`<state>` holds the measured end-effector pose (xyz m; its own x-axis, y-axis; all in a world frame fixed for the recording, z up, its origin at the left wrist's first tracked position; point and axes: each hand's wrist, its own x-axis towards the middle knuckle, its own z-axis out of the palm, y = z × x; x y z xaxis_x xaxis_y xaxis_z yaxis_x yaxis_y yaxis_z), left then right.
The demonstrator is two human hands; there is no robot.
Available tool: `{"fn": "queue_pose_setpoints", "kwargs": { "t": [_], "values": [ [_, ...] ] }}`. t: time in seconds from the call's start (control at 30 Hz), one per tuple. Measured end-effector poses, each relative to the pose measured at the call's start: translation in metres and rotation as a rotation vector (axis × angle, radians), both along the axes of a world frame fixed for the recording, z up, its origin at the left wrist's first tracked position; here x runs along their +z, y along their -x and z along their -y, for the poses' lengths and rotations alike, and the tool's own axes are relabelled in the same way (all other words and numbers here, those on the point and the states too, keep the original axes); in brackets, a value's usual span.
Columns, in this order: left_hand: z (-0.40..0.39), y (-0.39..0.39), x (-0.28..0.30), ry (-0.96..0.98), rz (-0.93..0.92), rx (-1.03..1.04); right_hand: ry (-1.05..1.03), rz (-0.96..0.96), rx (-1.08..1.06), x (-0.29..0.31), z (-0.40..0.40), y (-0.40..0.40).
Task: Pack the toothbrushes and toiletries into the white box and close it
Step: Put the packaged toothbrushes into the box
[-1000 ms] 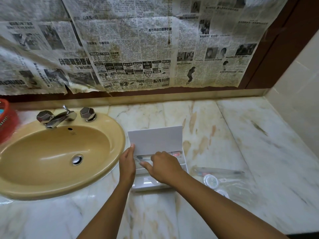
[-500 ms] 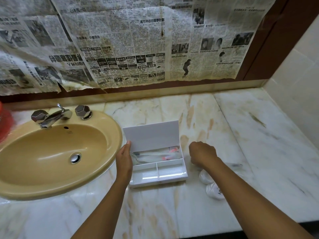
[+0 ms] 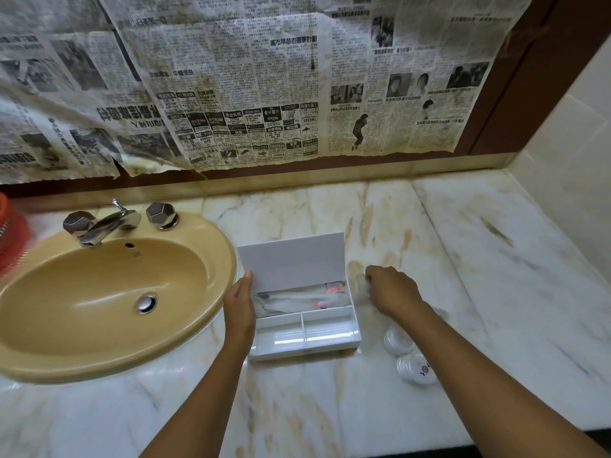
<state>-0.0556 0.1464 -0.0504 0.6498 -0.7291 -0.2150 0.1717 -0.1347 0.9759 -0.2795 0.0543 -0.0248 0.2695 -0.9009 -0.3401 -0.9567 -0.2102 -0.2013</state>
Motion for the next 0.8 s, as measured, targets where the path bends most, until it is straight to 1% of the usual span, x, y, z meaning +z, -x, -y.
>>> {"fn": "queue_pose_setpoints", "kwargs": {
  "t": [0.33,0.4,0.5,0.57,0.63,0.7,0.8],
  "values": [
    [0.0,-0.006,-0.007,-0.009,-0.002,-0.019,0.274,0.3,0.069,0.074,-0.005,-0.036],
    [0.0,-0.007,-0.008,-0.011,-0.009,-0.025,0.284,0.441,0.1,0.091,-0.014,-0.046],
    [-0.001,-0.007,-0.008,-0.01,-0.001,-0.024,0.228,0.734,0.133,0.11,-0.028,-0.068],
    [0.0,-0.01,-0.012,-0.023,0.003,-0.029,0.214,0.829,0.181,0.108,-0.034,-0.083],
    [0.0,-0.011,-0.013,-0.024,0.007,-0.037,0.209,0.824,0.227,0.095,-0.037,-0.095],
    [0.0,-0.012,-0.015,-0.029,0.018,-0.053,0.202,0.774,0.255,0.078,-0.038,-0.104],
    [0.0,-0.012,-0.015,-0.033,0.042,-0.045,0.225,0.603,0.323,0.05,-0.04,-0.114]
  ]
}}
